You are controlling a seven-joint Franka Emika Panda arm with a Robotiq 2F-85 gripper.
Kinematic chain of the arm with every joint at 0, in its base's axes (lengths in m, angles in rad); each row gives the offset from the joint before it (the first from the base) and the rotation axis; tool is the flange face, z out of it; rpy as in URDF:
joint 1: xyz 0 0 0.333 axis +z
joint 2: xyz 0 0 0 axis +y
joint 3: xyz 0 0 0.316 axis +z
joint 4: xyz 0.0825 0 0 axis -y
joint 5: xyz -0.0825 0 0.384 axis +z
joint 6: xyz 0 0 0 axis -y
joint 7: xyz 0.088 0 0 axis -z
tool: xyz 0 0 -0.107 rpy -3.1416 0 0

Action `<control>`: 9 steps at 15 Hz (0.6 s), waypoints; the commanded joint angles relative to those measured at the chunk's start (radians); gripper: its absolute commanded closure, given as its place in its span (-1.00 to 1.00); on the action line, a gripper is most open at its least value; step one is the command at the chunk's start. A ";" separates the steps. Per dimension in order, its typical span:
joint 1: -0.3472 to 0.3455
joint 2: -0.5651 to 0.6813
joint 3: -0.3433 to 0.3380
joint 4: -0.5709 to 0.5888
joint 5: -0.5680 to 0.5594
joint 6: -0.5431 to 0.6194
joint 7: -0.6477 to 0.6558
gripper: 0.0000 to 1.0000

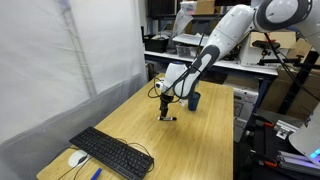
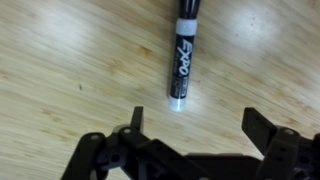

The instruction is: Put the black marker inside the dark blue cup

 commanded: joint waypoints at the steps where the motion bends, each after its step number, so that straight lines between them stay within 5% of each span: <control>1: 0.019 0.018 -0.039 0.056 -0.035 -0.065 0.083 -1.00; 9: 0.025 0.063 -0.033 0.140 -0.026 -0.195 0.118 -1.00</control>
